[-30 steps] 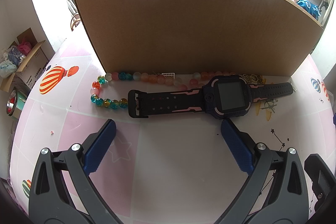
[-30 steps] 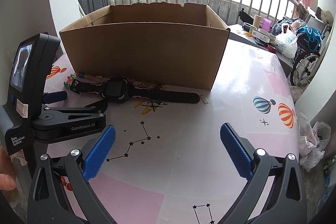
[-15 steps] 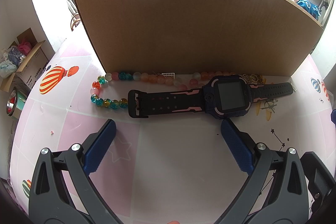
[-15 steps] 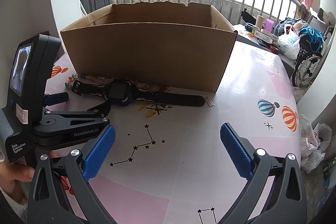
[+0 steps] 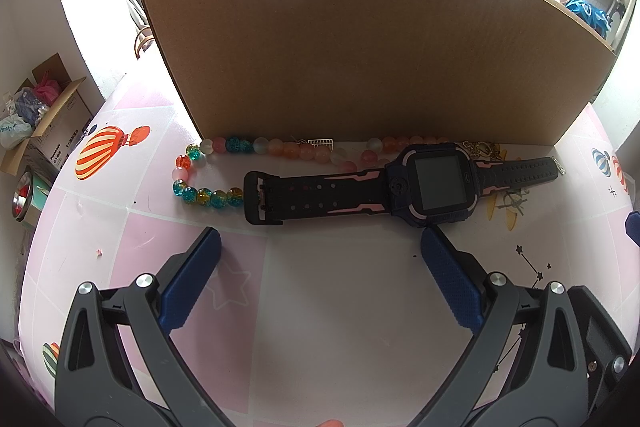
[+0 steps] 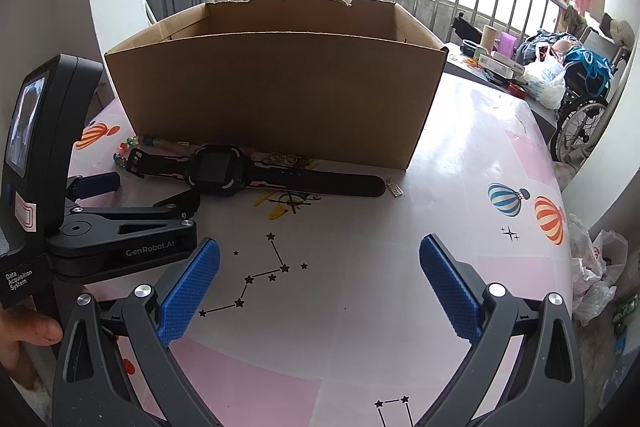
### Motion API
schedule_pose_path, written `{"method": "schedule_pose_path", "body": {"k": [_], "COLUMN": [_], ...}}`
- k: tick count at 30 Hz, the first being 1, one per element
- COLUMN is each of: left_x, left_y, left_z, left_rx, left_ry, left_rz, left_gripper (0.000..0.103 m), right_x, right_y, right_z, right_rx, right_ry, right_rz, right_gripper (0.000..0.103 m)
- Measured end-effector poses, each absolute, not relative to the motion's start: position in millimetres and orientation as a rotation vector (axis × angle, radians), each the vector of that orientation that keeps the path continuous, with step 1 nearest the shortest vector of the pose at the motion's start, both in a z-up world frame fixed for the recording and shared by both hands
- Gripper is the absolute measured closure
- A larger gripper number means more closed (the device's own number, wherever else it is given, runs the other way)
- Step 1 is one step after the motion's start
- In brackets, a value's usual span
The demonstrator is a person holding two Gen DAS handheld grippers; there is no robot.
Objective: Organize jewelry
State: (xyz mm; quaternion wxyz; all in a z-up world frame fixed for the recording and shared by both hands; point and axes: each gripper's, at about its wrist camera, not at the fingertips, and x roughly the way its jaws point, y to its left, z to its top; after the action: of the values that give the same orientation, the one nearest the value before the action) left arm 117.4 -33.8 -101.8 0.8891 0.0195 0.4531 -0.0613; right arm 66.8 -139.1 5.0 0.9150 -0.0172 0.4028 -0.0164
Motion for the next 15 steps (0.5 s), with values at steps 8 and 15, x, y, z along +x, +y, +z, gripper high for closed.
{"method": "schedule_pose_path", "body": {"k": [8, 15], "left_x": [117.6, 117.4], "left_y": [-33.6, -33.8], "left_z": [-101.8, -101.9], "left_rx": [0.040, 0.040], "left_ry": [0.941, 0.941], "left_rz": [-0.127, -0.127], "left_gripper": [0.007, 0.007], "right_x": [67.3, 69.4], "right_y": [-140.6, -142.6], "right_z": [7.5, 6.5], "right_rx": [-0.035, -0.025], "right_ry": [0.824, 0.825], "right_rz": [-0.038, -0.041], "right_gripper": [0.005, 0.005]}}
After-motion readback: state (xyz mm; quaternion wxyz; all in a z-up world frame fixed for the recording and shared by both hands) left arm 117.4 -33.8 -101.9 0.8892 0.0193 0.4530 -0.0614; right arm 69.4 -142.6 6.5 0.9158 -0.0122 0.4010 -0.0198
